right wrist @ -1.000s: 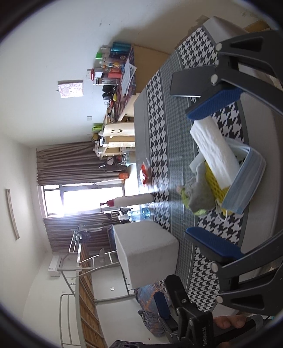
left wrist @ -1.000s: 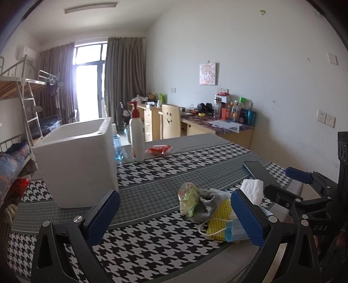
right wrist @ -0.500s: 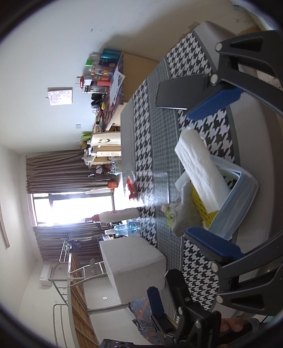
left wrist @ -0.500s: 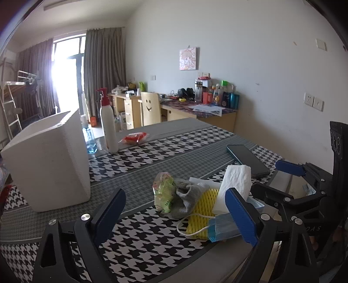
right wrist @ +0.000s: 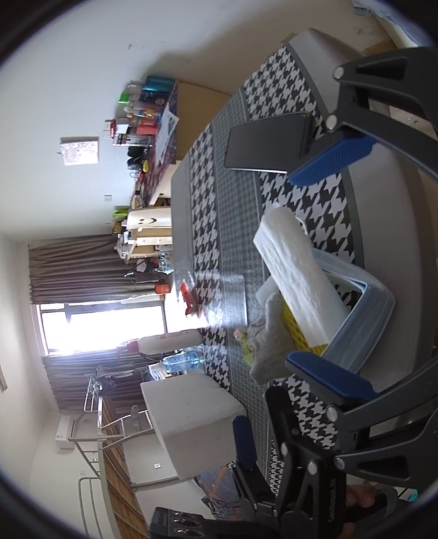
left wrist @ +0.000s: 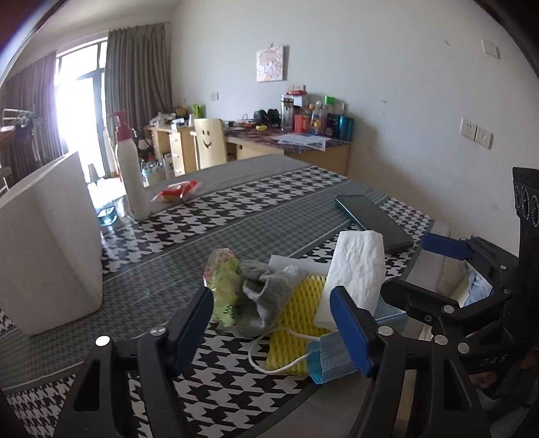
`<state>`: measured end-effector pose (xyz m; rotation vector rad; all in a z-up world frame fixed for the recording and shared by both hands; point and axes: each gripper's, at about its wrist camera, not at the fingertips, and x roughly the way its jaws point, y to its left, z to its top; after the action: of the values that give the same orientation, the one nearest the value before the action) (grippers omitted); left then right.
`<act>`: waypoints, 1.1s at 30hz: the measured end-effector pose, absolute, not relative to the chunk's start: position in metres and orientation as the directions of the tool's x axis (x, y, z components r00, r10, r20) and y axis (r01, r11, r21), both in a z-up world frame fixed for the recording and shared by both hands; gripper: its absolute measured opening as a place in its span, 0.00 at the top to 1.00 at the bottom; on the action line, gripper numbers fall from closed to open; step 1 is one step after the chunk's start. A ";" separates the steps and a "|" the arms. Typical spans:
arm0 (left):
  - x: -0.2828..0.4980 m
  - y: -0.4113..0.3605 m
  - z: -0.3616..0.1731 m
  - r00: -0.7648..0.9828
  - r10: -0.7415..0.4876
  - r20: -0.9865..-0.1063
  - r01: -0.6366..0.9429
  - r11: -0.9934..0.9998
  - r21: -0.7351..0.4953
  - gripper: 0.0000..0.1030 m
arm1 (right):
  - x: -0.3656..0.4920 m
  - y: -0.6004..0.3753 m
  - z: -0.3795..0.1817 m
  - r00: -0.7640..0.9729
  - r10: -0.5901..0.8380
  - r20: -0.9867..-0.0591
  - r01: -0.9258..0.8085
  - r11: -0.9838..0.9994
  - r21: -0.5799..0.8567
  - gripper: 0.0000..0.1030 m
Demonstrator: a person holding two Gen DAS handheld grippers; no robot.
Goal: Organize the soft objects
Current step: 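Close the left gripper on the grey sock, then grasp the white paper towel with the right gripper while the left lifts the sock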
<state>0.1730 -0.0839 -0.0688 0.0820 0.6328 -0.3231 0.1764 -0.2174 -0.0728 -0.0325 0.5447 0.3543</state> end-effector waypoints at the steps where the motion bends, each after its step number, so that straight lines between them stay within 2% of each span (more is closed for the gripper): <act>1: 0.174 -0.085 -0.070 0.755 -0.273 -0.596 0.326 0.945 -0.021 0.35 | 0.178 -0.218 -0.074 0.793 0.320 -0.518 -0.337 0.939 0.064 0.03; 4: 0.180 -0.089 -0.073 0.751 -0.261 -0.607 0.323 0.946 -0.007 0.35 | 0.180 -0.220 -0.077 0.787 0.323 -0.526 -0.335 0.939 0.076 0.03; 9: 0.191 -0.096 -0.081 0.724 -0.253 -0.642 0.328 0.945 -0.003 0.46 | 0.187 -0.227 -0.082 0.774 0.328 -0.542 -0.325 0.940 0.105 0.04; 13: 0.195 -0.101 -0.085 0.708 -0.246 -0.663 0.334 0.943 0.006 0.51 | 0.191 -0.229 -0.085 0.768 0.328 -0.550 -0.322 0.940 0.111 0.05; 15: 0.199 -0.103 -0.086 0.704 -0.242 -0.668 0.333 0.943 0.008 0.59 | 0.193 -0.230 -0.086 0.764 0.331 -0.554 -0.323 0.939 0.116 0.06; 19: 0.204 -0.105 -0.089 0.693 -0.234 -0.682 0.328 0.945 0.010 0.69 | 0.198 -0.231 -0.089 0.749 0.343 -0.567 -0.332 0.935 0.127 0.11; 21: 0.205 -0.106 -0.092 0.682 -0.236 -0.693 0.334 0.942 0.008 0.82 | 0.202 -0.231 -0.090 0.735 0.350 -0.580 -0.336 0.932 0.137 0.15; 22: 0.206 -0.105 -0.092 0.675 -0.244 -0.696 0.338 0.941 -0.002 0.84 | 0.205 -0.231 -0.092 0.726 0.356 -0.588 -0.338 0.930 0.146 0.18; 25: 0.205 -0.102 -0.091 0.681 -0.247 -0.689 0.333 0.943 -0.008 0.88 | 0.210 -0.230 -0.095 0.703 0.377 -0.602 -0.351 0.921 0.167 0.23; 27: 0.206 -0.100 -0.091 0.680 -0.249 -0.689 0.333 0.943 -0.012 0.89 | 0.213 -0.228 -0.097 0.691 0.389 -0.609 -0.359 0.916 0.178 0.29; 32: 0.204 -0.100 -0.090 0.681 -0.257 -0.686 0.343 0.939 -0.011 0.89 | 0.217 -0.227 -0.101 0.672 0.416 -0.613 -0.359 0.907 0.221 0.33; 33: 0.204 -0.100 -0.089 0.682 -0.260 -0.684 0.346 0.938 -0.011 0.89 | 0.219 -0.226 -0.101 0.668 0.421 -0.614 -0.359 0.905 0.231 0.38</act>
<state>0.2038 -0.1002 -0.0893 0.1224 0.7473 -0.3410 0.2189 -0.2264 -0.1010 0.0930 0.7150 0.4404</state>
